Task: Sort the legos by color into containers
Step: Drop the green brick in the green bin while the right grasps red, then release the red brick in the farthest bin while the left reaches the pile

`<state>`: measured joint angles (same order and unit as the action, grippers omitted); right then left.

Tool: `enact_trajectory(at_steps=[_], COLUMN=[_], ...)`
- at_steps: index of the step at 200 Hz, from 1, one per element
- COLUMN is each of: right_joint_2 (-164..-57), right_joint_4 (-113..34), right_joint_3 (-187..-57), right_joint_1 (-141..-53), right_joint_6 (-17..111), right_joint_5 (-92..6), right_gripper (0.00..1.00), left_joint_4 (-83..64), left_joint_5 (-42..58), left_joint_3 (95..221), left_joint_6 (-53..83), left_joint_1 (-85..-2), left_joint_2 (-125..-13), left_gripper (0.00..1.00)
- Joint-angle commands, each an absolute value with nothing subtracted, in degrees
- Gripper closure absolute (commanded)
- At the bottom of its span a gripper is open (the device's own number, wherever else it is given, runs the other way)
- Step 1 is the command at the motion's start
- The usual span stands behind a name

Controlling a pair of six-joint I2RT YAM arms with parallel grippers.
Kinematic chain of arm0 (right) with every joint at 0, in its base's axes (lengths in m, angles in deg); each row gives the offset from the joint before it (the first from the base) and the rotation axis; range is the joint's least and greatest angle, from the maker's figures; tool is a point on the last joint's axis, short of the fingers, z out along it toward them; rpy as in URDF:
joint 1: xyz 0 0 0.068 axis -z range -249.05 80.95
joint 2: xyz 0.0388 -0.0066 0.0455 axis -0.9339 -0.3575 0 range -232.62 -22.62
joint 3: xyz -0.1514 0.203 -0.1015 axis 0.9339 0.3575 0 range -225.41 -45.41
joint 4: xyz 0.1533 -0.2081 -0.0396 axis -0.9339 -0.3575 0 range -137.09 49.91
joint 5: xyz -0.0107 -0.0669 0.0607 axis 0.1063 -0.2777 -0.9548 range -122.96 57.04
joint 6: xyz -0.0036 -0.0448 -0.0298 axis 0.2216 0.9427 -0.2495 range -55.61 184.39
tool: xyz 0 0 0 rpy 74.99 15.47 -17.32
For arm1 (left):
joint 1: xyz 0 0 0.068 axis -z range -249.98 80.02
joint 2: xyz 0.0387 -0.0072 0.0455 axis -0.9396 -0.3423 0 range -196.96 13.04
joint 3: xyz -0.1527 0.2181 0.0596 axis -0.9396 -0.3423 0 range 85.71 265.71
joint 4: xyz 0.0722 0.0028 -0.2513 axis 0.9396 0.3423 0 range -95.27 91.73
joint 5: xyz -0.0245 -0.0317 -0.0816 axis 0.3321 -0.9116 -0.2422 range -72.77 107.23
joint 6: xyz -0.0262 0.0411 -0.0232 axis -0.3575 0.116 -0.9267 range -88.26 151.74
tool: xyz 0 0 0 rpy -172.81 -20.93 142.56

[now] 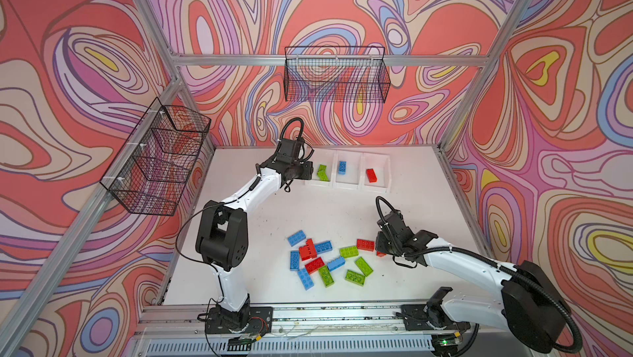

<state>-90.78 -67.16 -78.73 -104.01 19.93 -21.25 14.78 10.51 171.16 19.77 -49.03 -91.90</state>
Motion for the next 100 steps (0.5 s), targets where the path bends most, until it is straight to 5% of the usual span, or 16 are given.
enact_trajectory(at_steps=[1, 100], right_joint_2=[-88.5, -118.8], right_joint_4=[-70.2, -63.5], right_joint_3=[-85.1, -119.5], right_joint_1=[-102.3, -83.9], right_joint_6=[20.6, 45.1], right_joint_5=[-14.7, -25.8], right_gripper=[0.89, 0.89], left_joint_4=[17.7, 23.3], left_joint_5=[12.6, 12.7], left_joint_3=[168.5, 146.8], left_joint_6=[22.5, 26.0], left_joint_1=[-49.1, -49.1], left_joint_2=[-87.3, -67.5], left_gripper=[0.43, 0.40])
